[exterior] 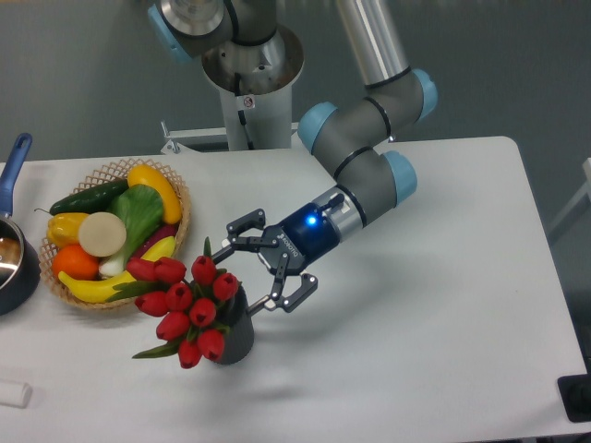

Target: Insert the flowers into the vase

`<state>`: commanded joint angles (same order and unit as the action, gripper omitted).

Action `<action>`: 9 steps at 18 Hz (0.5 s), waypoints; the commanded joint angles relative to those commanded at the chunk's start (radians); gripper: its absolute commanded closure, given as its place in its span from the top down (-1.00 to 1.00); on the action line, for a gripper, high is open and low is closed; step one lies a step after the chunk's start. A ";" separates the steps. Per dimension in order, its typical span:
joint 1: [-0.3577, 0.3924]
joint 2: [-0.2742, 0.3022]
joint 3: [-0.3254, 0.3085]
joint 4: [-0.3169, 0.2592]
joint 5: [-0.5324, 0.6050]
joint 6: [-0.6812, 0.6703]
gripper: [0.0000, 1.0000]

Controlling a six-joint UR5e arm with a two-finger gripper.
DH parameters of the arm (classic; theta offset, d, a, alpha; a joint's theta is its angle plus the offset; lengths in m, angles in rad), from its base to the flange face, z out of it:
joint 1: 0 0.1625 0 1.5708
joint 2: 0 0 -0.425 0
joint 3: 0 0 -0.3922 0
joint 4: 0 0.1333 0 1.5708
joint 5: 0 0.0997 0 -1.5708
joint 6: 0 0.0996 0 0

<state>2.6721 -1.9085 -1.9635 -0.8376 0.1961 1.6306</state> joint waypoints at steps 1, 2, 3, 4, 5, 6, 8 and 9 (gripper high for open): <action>0.009 0.021 -0.005 -0.002 0.022 0.000 1.00; 0.027 0.046 -0.011 -0.002 0.049 0.002 1.00; 0.050 0.080 -0.017 -0.002 0.087 0.000 1.00; 0.084 0.113 -0.026 -0.002 0.129 0.002 1.00; 0.119 0.143 -0.041 -0.002 0.178 0.003 1.00; 0.150 0.169 -0.057 -0.002 0.225 0.006 1.00; 0.196 0.209 -0.063 -0.003 0.288 0.012 1.00; 0.219 0.216 -0.064 -0.003 0.304 0.008 1.00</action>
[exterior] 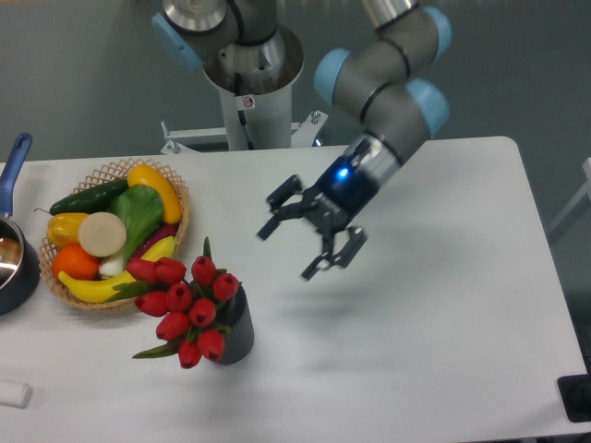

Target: Insert the flowers into the vase

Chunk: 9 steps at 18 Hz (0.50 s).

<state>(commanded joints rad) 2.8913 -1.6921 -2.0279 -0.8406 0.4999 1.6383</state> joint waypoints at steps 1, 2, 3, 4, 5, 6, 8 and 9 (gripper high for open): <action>0.028 0.011 -0.012 0.000 0.014 0.003 1.00; 0.069 0.043 -0.029 0.002 0.026 0.003 1.00; 0.094 0.064 -0.022 0.000 0.038 0.000 1.00; 0.104 0.078 -0.011 0.000 0.060 -0.003 1.00; 0.117 0.110 -0.003 -0.002 0.099 -0.005 1.00; 0.134 0.132 0.003 -0.003 0.164 0.000 1.00; 0.154 0.150 0.018 0.000 0.282 0.012 1.00; 0.154 0.156 0.034 0.000 0.313 0.032 1.00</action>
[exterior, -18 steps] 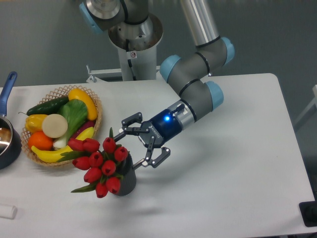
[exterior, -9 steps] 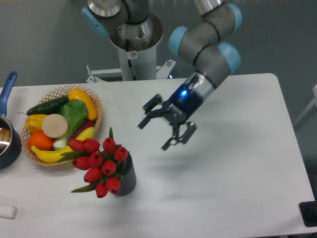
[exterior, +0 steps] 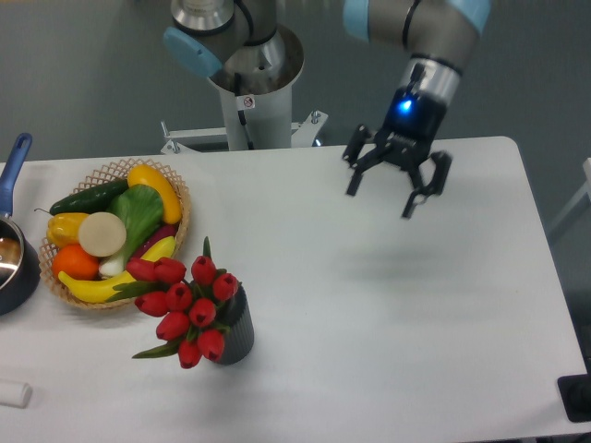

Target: Insert the flowers into the vase

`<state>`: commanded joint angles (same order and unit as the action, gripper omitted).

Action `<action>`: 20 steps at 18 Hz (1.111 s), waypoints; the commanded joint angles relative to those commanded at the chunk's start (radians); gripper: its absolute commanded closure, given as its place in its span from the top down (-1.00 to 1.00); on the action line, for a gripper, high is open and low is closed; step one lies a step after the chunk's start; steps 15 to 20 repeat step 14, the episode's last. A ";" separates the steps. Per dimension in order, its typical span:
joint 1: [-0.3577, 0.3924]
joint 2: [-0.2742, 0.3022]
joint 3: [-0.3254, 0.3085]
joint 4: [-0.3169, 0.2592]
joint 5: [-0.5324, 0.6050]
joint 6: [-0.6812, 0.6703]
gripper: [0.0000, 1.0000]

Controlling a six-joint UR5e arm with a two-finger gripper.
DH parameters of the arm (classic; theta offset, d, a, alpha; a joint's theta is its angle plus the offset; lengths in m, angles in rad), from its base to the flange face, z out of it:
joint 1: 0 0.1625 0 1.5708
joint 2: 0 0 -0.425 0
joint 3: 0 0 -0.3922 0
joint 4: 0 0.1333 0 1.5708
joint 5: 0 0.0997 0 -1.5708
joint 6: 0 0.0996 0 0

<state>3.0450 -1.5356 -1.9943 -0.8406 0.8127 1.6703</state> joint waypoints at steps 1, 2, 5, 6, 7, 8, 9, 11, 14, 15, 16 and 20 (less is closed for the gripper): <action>0.002 0.002 0.018 -0.002 0.019 0.023 1.00; 0.005 0.003 0.032 -0.008 0.035 0.038 1.00; -0.003 0.017 0.049 -0.012 0.115 0.049 1.00; -0.009 0.031 0.052 -0.014 0.161 0.060 1.00; -0.012 0.038 0.052 -0.015 0.207 0.083 1.00; -0.014 0.040 0.052 -0.017 0.238 0.112 1.00; -0.014 0.040 0.051 -0.024 0.249 0.140 1.00; -0.014 0.041 0.054 -0.047 0.256 0.190 1.00; -0.014 0.043 0.046 -0.052 0.258 0.201 1.00; -0.014 0.043 0.046 -0.052 0.258 0.201 1.00; -0.014 0.043 0.046 -0.052 0.258 0.201 1.00; -0.014 0.043 0.046 -0.052 0.258 0.201 1.00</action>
